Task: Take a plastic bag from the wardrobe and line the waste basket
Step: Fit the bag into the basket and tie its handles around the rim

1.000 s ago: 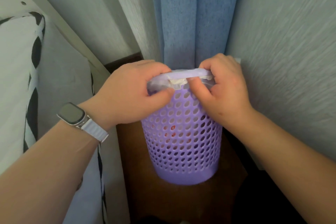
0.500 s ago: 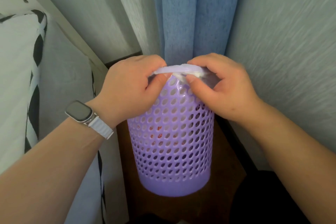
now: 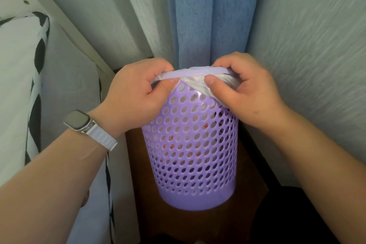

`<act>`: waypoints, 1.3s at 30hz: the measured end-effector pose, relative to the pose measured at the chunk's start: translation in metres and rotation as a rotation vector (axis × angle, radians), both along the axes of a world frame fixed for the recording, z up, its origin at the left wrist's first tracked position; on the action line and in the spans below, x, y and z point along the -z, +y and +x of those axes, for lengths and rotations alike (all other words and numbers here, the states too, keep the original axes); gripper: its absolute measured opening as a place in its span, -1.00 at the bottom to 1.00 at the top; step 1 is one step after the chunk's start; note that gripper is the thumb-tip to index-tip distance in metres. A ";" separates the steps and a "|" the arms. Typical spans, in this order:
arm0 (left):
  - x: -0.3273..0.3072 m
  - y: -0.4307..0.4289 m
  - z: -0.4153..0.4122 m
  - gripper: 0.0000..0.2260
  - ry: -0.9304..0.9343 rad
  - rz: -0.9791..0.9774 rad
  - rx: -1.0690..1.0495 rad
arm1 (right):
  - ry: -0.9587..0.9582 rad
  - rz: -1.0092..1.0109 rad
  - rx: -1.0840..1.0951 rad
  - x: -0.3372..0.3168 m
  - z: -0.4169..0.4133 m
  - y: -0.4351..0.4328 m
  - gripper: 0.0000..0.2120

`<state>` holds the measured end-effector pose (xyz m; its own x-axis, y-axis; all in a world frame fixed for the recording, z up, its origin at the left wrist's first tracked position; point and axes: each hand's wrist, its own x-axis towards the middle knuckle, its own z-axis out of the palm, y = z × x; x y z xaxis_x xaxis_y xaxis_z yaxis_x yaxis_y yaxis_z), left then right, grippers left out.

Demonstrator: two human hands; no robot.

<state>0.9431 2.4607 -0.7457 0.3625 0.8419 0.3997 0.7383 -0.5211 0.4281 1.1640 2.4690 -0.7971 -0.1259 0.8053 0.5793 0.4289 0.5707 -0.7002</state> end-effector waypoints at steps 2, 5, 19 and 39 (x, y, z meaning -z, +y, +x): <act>-0.001 0.000 0.000 -0.81 -0.005 -0.026 0.017 | -0.024 0.037 0.033 0.001 -0.002 -0.002 -0.87; -0.006 -0.003 0.003 -0.82 -0.002 -0.051 0.077 | -0.120 0.131 0.079 0.004 -0.006 -0.006 -0.82; 0.002 0.000 0.011 -0.84 0.176 0.040 0.098 | -0.094 0.200 0.044 0.003 -0.008 -0.004 -0.82; -0.010 -0.004 0.007 -0.72 0.081 -0.054 0.116 | -0.128 0.096 0.183 0.005 -0.009 -0.006 -0.76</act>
